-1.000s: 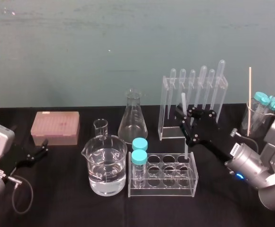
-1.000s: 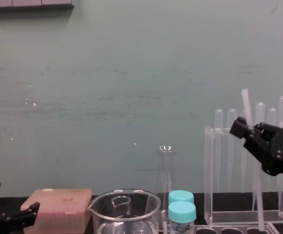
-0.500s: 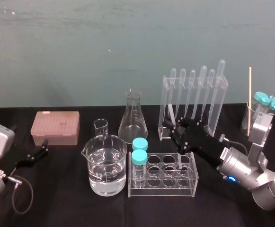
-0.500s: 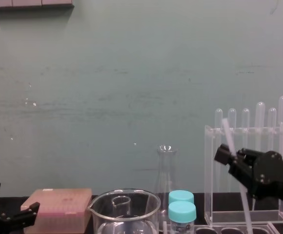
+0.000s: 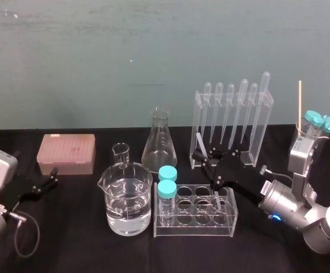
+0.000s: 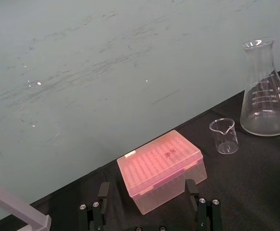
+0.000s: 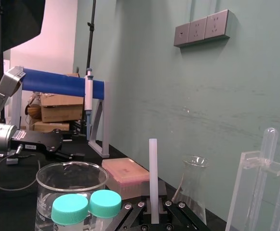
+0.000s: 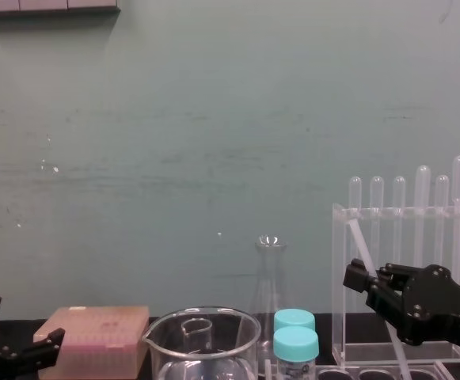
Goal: Pick up the stirring rod with one hand, then place it down.
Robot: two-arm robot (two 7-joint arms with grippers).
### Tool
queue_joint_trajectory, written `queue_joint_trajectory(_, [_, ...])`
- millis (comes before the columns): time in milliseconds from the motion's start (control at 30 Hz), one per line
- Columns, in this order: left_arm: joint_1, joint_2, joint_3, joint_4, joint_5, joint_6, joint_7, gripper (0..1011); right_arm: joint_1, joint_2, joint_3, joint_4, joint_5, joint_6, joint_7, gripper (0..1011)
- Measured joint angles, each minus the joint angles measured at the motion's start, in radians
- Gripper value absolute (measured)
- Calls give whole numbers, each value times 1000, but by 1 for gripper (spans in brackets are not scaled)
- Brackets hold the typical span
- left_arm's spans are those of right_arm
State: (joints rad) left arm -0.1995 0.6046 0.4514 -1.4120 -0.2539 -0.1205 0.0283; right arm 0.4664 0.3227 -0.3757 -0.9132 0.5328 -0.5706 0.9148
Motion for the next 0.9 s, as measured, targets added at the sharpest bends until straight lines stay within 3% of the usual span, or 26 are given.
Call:
queue_joint_trajectory(433, [0, 0, 0, 0, 0, 0, 0, 1000, 0, -1, 1, 1, 6, 0, 6, 100])
queue_joint_trajectory(700, [0, 0, 0, 0, 0, 0, 0, 1000, 1, -1, 1, 2, 8, 0, 8, 327])
queue_joint_trajectory(733, [0, 0, 0, 0, 0, 0, 0, 1000, 1, -1, 1, 2, 8, 0, 9, 409])
queue_joint_trajectory(900, [0, 0, 0, 0, 0, 0, 0, 1000, 1, -1, 1, 2, 8, 0, 10, 554])
